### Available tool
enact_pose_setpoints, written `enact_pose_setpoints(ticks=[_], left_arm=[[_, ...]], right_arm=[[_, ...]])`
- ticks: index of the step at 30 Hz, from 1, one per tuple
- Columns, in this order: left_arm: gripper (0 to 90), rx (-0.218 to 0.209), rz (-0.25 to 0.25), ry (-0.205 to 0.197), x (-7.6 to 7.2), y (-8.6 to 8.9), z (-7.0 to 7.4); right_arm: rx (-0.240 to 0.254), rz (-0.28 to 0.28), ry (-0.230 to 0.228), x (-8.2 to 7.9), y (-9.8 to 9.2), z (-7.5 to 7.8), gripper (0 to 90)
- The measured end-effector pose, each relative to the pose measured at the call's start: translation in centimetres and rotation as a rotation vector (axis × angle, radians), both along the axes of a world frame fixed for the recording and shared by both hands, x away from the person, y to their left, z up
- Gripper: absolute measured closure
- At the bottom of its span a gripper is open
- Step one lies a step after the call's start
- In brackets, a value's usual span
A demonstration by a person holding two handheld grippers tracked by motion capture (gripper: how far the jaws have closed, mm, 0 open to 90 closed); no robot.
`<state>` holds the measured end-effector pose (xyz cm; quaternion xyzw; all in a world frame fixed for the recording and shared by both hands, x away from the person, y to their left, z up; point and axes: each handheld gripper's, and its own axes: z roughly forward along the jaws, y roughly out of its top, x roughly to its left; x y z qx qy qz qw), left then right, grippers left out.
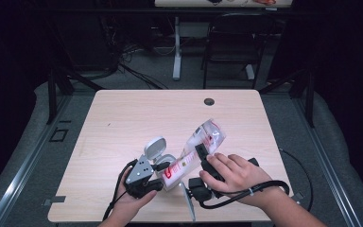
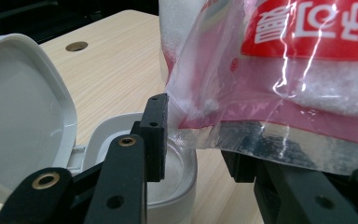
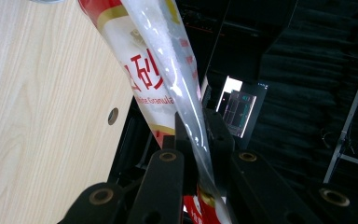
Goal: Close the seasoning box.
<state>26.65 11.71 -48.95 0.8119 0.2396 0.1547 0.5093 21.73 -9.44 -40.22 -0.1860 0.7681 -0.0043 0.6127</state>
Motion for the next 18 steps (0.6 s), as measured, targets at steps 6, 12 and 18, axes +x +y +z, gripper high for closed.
enact_pose_setpoints(ticks=[6, 12, 18], left_arm=[[65.1, 0.004, -0.002, 0.001, 0.02, -0.04, -0.05], [65.1, 0.01, -0.003, 0.003, 0.03, -0.13, -0.13], [65.1, 0.011, -0.003, 0.002, 0.04, -0.14, -0.14]], right_arm=[[0.011, 0.005, 0.005, 0.08, -0.1, -0.17, 86.6], [0.009, -0.001, 0.02, 0.14, -0.32, -0.38, 86.7], [0.014, -0.009, 0.031, 0.15, -0.53, -0.61, 86.8]])
